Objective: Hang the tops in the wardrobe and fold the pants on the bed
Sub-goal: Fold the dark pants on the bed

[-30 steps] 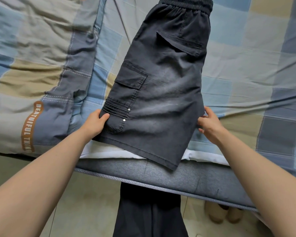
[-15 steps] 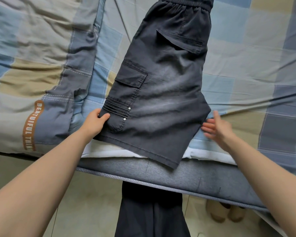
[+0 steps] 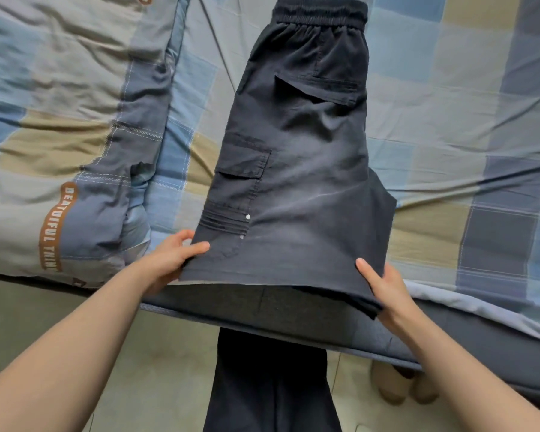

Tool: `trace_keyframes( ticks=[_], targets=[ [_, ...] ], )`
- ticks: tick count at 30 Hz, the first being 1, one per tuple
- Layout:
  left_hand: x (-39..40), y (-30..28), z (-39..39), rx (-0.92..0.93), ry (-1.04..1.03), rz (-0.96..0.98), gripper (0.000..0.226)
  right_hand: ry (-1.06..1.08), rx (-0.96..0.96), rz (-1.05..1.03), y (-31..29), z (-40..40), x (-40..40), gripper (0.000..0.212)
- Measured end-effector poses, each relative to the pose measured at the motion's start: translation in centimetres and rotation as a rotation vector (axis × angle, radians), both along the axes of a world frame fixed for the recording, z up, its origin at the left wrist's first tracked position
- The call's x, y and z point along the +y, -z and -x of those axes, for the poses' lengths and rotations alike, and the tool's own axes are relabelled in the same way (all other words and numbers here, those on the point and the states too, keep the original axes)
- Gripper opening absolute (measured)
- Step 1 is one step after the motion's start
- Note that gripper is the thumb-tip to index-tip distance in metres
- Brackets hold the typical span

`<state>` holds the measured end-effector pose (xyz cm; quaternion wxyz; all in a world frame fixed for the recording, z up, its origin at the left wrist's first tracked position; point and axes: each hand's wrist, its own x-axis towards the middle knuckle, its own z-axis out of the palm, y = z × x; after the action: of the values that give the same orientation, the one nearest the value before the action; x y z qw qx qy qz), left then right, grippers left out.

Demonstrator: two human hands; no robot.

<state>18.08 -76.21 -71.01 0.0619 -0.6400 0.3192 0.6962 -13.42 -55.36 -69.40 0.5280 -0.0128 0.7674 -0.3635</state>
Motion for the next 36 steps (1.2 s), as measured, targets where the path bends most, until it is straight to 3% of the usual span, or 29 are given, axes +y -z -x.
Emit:
trace_keyframes(
  ticks=[2, 4, 6, 8, 10, 12, 14, 17, 21, 23, 26, 30, 35, 36],
  targets=[
    [2.2, 0.9, 0.3, -0.231, 0.319, 0.135, 0.02, -0.355, 0.175, -0.161, 0.6, 0.9, 2.2, 0.003],
    [4.5, 1.8, 0.8, -0.534, 0.675, 0.432, 0.028, -0.701, 0.233, -0.384, 2.2, 2.0, 4.2, 0.011],
    [6.5, 1.6, 2.6, -0.745, 0.873, 0.722, 0.048, -0.915, 0.396, -0.559, 3.2, 3.2, 4.6, 0.016],
    [7.9, 0.7, 5.7, -0.667, 0.993, 0.971, 0.072, -0.801, 0.526, -0.543, 3.5, 4.5, 3.0, 0.02],
    [8.9, 0.4, 9.3, -0.404, 1.077, 1.08, 0.07, -0.576, 0.584, -0.431, 3.4, 5.7, 0.3, 0.02],
    [10.1, 0.3, 13.0, -0.182, 1.163, 1.015, 0.056, -0.391, 0.589, -0.324, 3.8, 7.2, -2.8, 0.029],
    [11.5, 0.5, 16.1, -0.045, 1.207, 0.866, 0.056, -0.261, 0.466, -0.26, 4.5, 8.5, -5.8, 0.039],
    [12.3, 1.0, 19.1, -0.028, 1.176, 0.694, 0.063, -0.251, 0.229, -0.242, 4.6, 9.8, -8.9, 0.027],
    [11.8, 0.7, 21.1, 0.021, 0.827, 0.423, 0.071, -0.515, 0.131, -0.294, 1.6, 9.4, -11.3, 0.016],
    [11.7, 0.0, 22.0, 0.079, 0.576, 0.276, 0.076, -0.519, 0.084, -0.227, 0.0, 7.7, -12.8, 0.016],
    [12.1, -0.3, 22.6, -0.014, 0.385, 0.27, 0.066, -0.443, -0.07, -0.205, -1.3, 4.7, -14.9, 0.016],
    [12.2, 0.9, 21.4, -0.209, 0.285, 0.245, 0.039, -0.344, -0.137, -0.227, -0.4, 2.9, -17.2, 0.014],
    [11.9, 2.7, 16.9, -0.142, 0.234, 0.101, 0.004, -0.358, -0.117, -0.187, 2.2, 3.0, -16.9, 0.021],
    [11.9, 3.0, 15.8, -0.146, 0.265, 0.099, 0.006, -0.344, -0.123, -0.154, 2.6, 3.1, -16.6, 0.021]
  ],
)
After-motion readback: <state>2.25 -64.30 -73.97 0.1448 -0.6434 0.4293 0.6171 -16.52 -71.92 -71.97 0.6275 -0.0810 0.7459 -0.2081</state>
